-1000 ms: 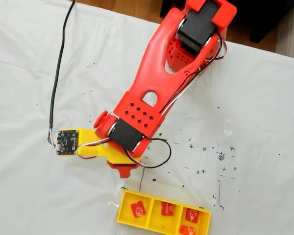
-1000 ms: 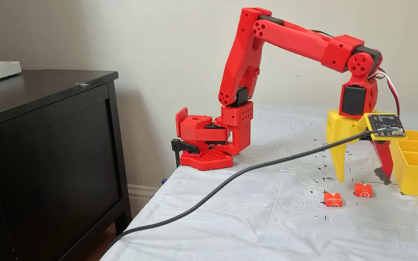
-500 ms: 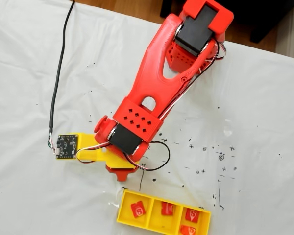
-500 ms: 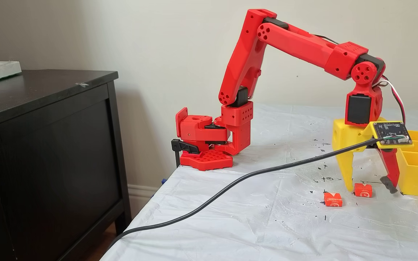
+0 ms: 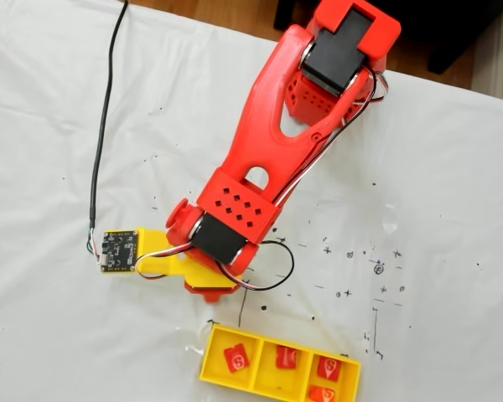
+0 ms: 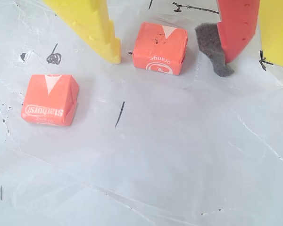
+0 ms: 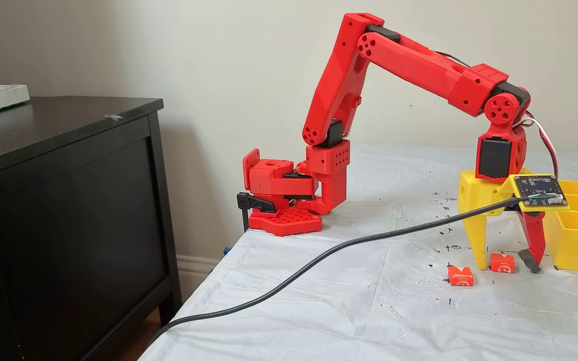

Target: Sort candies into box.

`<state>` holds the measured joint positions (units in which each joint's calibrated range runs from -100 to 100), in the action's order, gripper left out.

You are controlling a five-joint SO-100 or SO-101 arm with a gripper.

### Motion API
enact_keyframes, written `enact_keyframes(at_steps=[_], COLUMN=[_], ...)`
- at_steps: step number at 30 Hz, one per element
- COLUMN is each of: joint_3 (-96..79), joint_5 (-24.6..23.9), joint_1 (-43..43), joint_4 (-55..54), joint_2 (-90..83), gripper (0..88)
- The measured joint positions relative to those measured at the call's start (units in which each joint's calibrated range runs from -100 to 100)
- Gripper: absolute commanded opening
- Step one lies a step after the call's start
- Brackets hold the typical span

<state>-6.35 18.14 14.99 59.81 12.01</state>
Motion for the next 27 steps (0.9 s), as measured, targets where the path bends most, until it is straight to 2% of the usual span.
enact_keyframes(at_steps=[10,16,27], joint_3=[0.0,-0.09,3.5], joint_5=[-2.15,-6.79,-15.73], joint_1=[-0.16,-1.87,-9.91], joint_4=[-0.78,-0.71,-2.43], joint_2=[-0.08,-5.35,-19.77], gripper=[0.2,0.2,0.2])
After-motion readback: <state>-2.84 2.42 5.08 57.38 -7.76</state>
